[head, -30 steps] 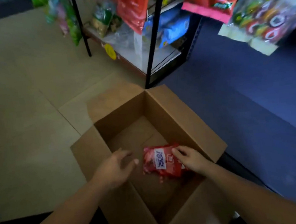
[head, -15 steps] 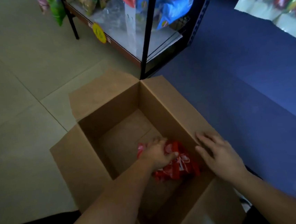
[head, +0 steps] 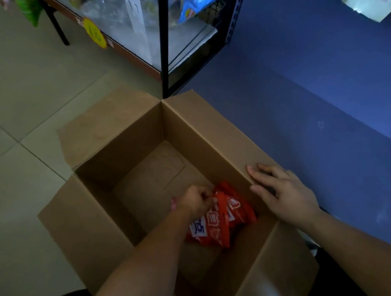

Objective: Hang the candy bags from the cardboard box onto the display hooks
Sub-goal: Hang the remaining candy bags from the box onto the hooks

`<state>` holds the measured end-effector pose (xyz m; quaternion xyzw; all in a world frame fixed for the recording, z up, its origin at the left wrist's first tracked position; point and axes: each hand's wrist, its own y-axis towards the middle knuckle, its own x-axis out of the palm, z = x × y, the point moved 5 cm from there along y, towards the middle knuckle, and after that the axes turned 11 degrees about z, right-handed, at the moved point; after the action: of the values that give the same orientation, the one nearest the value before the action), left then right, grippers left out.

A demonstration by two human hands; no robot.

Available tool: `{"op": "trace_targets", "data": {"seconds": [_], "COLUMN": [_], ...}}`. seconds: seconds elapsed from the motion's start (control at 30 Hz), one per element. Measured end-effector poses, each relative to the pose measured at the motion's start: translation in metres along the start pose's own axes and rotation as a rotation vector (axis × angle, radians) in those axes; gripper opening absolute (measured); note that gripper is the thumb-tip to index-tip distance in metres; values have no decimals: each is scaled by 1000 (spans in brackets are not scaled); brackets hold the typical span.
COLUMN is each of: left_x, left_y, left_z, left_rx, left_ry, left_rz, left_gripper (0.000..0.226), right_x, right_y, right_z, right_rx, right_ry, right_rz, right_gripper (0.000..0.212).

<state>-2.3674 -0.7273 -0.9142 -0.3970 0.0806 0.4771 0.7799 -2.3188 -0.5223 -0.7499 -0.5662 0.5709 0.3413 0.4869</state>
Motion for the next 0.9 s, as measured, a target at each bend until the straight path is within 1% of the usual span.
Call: {"op": "trace_targets", "data": {"seconds": [0.07, 0.13, 0.2, 0.27, 0.33, 0.43, 0.53, 0.57, 0.6, 0.63, 0.7, 0.83, 0.87, 0.9], "left_x": [-2, 5, 17, 22, 23, 15, 9, 3, 0, -6, -20, -60, -70, -82], "left_y": [-2, -7, -10, -10, -8, -16, -19, -23, -25, -29, -38, -68, -74, -84], "left_z": [-5, -5, -2, 5, 8, 19, 25, 29, 30, 32, 38, 80, 90, 103], "left_rx": [-50, -101, -108, -104, -121, -154, -148, -122, -93, -68, -40, 86, 125, 154], "left_ry": [-103, -203, -280, -346, -371, -387, -379, -335, -274, -211, -130, -44, -24, -33], "left_rz": [26, 0, -2, 54, 114, 138, 94, 69, 63, 64, 66, 75, 86, 81], "left_gripper": [14, 14, 16, 18, 20, 21, 41, 36, 23, 15, 17, 22, 27, 30], "right_x": [0, 2, 2, 2, 1, 0, -1, -2, -4, -5, -6, -32, -43, -56], "right_y": [-1, -1, 1, 2, 2, 1, 1, 1, 1, 2, 3, -9, -15, -20], "right_z": [0, 1, 0, 0, 0, -1, -1, -1, -1, -1, -5, -33, -41, -48], "right_rx": [8, 6, 12, 10, 16, 32, 29, 32, 38, 43, 80, 117, 128, 121], "right_ry": [3, -3, -10, -2, 11, 19, -3, -1, 2, 11, 48, 134, 167, 198], "right_rz": [-1, 6, 10, 21, 27, 12, -5, -9, -17, -32, -122, -407, -442, -439], "right_gripper": [52, 50, 50, 50, 49, 50, 50, 50, 50, 50, 52, 60, 60, 60]}}
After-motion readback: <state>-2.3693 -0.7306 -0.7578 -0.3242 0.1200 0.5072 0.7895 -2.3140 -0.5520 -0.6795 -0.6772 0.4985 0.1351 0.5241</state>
